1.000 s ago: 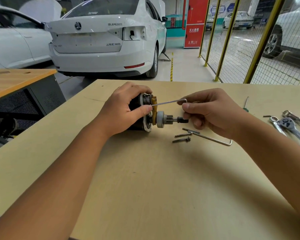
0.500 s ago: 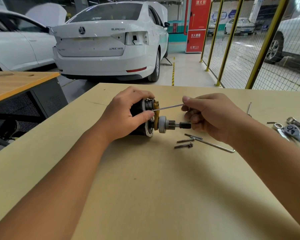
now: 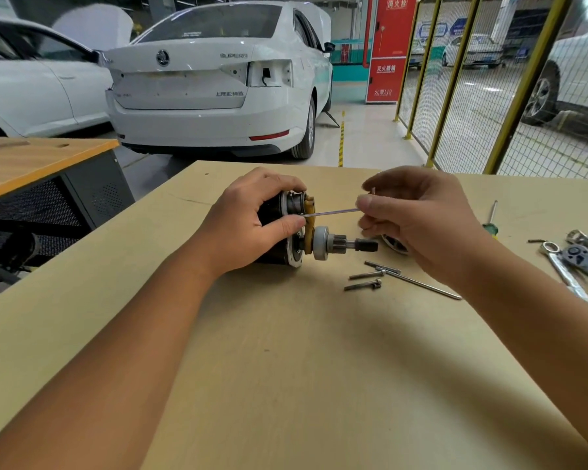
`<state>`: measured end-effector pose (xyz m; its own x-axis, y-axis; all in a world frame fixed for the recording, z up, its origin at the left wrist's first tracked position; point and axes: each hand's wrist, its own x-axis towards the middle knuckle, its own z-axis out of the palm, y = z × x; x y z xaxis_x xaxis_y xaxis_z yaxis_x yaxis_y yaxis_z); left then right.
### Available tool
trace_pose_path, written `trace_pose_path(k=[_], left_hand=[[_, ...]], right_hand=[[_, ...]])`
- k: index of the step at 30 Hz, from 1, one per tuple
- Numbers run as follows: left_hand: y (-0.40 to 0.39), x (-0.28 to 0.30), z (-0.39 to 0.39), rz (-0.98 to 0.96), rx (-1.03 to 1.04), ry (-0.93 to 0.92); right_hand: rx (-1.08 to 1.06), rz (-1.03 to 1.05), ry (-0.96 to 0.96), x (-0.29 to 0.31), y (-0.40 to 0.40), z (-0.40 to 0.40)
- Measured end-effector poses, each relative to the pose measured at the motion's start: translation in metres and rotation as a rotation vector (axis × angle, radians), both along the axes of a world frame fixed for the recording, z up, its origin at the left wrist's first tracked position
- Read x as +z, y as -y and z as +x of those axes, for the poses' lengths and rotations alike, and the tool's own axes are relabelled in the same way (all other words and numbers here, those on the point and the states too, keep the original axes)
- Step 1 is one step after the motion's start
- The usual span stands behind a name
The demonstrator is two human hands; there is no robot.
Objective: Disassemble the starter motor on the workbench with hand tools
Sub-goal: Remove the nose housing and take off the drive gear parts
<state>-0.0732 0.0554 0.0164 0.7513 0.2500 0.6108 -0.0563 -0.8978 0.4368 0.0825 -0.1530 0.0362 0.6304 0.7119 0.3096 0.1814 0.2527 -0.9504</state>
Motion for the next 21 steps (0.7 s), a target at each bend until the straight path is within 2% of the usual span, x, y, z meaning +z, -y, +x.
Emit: trace_pose_path(k=[3, 6, 7, 9, 12, 13, 14, 15, 18, 19, 21], left_hand=[[0.001, 0.001, 0.000, 0.004, 0.002, 0.005], [0.001, 0.000, 0.000, 0.005, -0.001, 0.006], [0.001, 0.000, 0.000, 0.005, -0.002, 0.006], [0.001, 0.000, 0.000, 0.004, -0.004, 0.012], [0.001, 0.000, 0.000, 0.001, -0.002, 0.014], [0.001, 0.000, 0.001, 0.002, -0.002, 0.014], [0.001, 0.000, 0.001, 0.004, -0.002, 0.013], [0.001, 0.000, 0.001, 0.006, -0.003, 0.011], [0.001, 0.000, 0.000, 0.008, -0.004, 0.012], [0.002, 0.001, 0.000, 0.009, -0.005, 0.013], [0.002, 0.001, 0.000, 0.008, -0.006, 0.012]], right_hand=[[0.152, -0.010, -0.290, 0.000, -0.001, 0.005], [0.131, 0.006, -0.296, -0.006, -0.001, 0.002], [0.102, 0.004, -0.223, -0.009, -0.001, 0.002], [-0.017, -0.017, 0.079, -0.012, 0.000, 0.002], [-0.241, -0.065, 0.797, -0.015, 0.002, 0.007], [-0.262, -0.059, 0.928, -0.017, 0.002, 0.009], [-0.250, -0.057, 0.921, -0.019, 0.002, 0.010], [-0.199, -0.063, 0.783, -0.020, 0.002, 0.009], [0.098, -0.041, 0.123, -0.015, 0.000, 0.007], [0.152, -0.052, -0.021, -0.013, -0.001, 0.006], [0.171, -0.093, -0.191, -0.010, -0.002, 0.007]])
